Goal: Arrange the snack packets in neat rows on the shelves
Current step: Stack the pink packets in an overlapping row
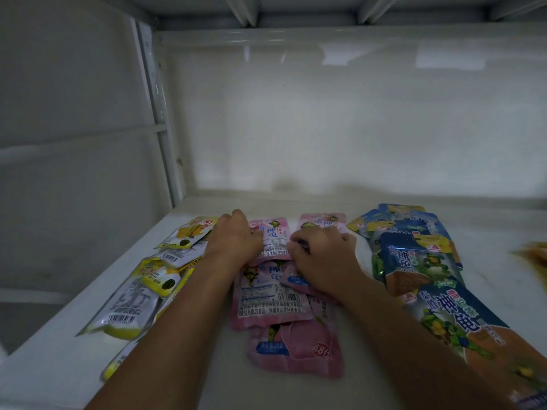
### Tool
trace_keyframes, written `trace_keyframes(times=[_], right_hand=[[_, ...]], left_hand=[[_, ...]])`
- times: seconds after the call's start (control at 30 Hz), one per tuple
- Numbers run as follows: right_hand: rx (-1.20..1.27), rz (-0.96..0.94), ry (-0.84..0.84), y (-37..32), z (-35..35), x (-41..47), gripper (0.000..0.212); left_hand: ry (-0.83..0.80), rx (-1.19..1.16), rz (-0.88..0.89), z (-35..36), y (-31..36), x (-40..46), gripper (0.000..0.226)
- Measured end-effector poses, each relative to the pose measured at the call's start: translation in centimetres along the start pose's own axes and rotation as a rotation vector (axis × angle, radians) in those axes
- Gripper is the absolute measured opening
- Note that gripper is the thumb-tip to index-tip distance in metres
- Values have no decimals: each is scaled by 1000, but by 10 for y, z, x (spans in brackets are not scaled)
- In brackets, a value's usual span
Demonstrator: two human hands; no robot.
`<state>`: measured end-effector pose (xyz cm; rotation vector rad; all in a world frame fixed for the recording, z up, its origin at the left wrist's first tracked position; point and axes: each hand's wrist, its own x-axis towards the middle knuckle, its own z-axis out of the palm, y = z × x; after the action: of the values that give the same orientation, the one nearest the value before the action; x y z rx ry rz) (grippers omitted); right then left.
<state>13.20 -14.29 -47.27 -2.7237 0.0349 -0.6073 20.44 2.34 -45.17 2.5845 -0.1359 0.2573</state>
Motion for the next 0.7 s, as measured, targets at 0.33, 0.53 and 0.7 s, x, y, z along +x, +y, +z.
trace_keyframes(times=[0.33, 0.53, 0.7], right_hand=[[-141, 19, -54, 0, 1, 0, 46], [-134, 17, 6, -1, 3, -2, 52], [-67, 38, 69, -1, 7, -1, 81]], left_hand=[[-56, -507, -141, -1, 1, 0, 51], [-18, -825, -240, -7, 5, 7, 38], [-2, -1164, -303, -13, 6, 4, 31]])
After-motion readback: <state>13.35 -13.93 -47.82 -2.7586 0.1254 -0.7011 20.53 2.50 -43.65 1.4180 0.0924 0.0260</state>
